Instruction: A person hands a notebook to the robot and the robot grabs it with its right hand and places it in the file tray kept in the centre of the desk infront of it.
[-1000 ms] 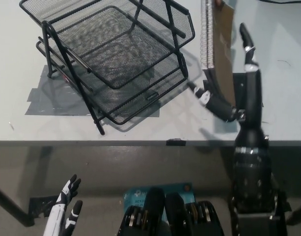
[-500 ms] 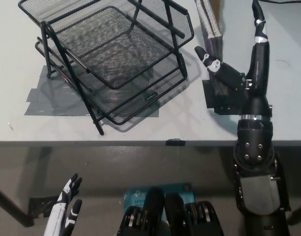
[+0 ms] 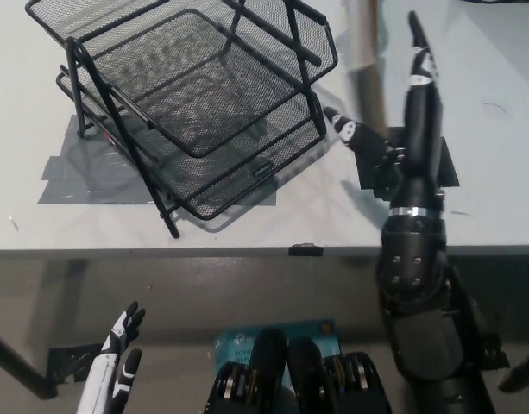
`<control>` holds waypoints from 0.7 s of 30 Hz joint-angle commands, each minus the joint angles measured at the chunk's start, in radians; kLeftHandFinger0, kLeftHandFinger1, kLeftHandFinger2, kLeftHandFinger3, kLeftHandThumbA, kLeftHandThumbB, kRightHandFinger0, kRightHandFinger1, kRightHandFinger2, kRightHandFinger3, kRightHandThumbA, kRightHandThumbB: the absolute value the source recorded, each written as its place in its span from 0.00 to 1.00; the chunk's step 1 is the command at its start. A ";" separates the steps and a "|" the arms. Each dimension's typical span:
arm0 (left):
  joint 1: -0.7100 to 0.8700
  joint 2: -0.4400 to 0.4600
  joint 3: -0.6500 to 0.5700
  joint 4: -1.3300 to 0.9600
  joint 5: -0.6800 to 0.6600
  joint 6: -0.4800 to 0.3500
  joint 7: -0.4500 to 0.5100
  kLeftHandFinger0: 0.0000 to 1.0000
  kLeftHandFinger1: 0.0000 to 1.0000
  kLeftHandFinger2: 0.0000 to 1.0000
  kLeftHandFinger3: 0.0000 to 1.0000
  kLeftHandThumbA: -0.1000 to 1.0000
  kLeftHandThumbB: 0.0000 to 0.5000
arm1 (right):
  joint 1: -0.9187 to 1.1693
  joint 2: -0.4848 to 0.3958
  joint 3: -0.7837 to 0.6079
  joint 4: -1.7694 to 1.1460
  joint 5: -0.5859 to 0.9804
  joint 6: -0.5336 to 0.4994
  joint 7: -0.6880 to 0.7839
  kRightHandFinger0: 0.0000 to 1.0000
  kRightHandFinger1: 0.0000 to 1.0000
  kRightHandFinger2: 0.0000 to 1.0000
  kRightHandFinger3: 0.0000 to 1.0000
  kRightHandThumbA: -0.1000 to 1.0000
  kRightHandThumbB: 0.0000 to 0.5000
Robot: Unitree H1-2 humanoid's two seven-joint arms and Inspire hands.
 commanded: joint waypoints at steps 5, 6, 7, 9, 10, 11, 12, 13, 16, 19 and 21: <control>-0.013 0.020 -0.009 -0.028 0.028 -0.039 0.017 1.00 1.00 1.00 1.00 1.00 0.52 | -0.038 0.024 0.079 -0.014 -0.129 0.019 -0.112 1.00 1.00 1.00 1.00 1.00 0.51; -0.012 0.021 -0.011 -0.029 0.030 -0.039 0.018 1.00 1.00 0.99 1.00 1.00 0.52 | -0.040 0.023 0.077 -0.016 -0.125 0.023 -0.111 1.00 1.00 1.00 1.00 1.00 0.46; -0.012 0.021 -0.013 -0.030 0.028 -0.039 0.019 1.00 1.00 0.98 1.00 1.00 0.51 | -0.047 0.019 0.067 -0.014 -0.111 0.026 -0.107 1.00 1.00 1.00 1.00 1.00 0.46; -0.011 0.023 -0.016 -0.031 0.021 -0.039 0.017 1.00 0.99 0.98 1.00 1.00 0.51 | -0.059 0.010 0.057 -0.001 -0.098 0.025 -0.112 1.00 1.00 1.00 1.00 1.00 0.48; -0.011 0.023 -0.016 -0.030 0.023 -0.039 0.015 1.00 0.99 0.98 1.00 1.00 0.52 | -0.065 0.007 0.051 0.003 -0.096 0.032 -0.115 1.00 1.00 1.00 1.00 1.00 0.48; -0.011 0.024 -0.016 -0.030 0.025 -0.039 0.015 1.00 0.99 0.98 1.00 1.00 0.52 | -0.067 0.005 0.050 0.005 -0.095 0.035 -0.116 1.00 1.00 1.00 1.00 1.00 0.48; -0.011 0.024 -0.018 -0.031 0.025 -0.039 0.016 1.00 0.99 0.97 1.00 1.00 0.52 | -0.074 -0.001 0.048 0.012 -0.102 0.045 -0.122 1.00 1.00 1.00 1.00 1.00 0.48; -0.013 0.026 -0.021 -0.031 0.025 -0.039 0.020 1.00 0.97 0.96 1.00 1.00 0.52 | -0.091 -0.013 0.036 0.036 -0.106 0.059 -0.134 1.00 1.00 1.00 1.00 1.00 0.50; -0.014 0.027 -0.024 -0.030 0.021 -0.039 0.023 1.00 0.96 0.95 1.00 1.00 0.53 | -0.105 -0.020 0.024 0.065 -0.097 0.069 -0.146 1.00 1.00 1.00 1.00 1.00 0.52; -0.012 0.027 -0.024 -0.031 0.023 -0.039 0.021 1.00 0.96 0.95 1.00 1.00 0.54 | -0.114 -0.024 0.019 0.091 -0.094 0.070 -0.161 1.00 1.00 1.00 1.00 1.00 0.50; -0.007 0.025 -0.021 -0.035 0.024 -0.038 0.013 1.00 0.96 0.95 1.00 1.00 0.53 | -0.116 -0.027 0.021 0.108 -0.096 0.069 -0.168 1.00 1.00 1.00 1.00 1.00 0.50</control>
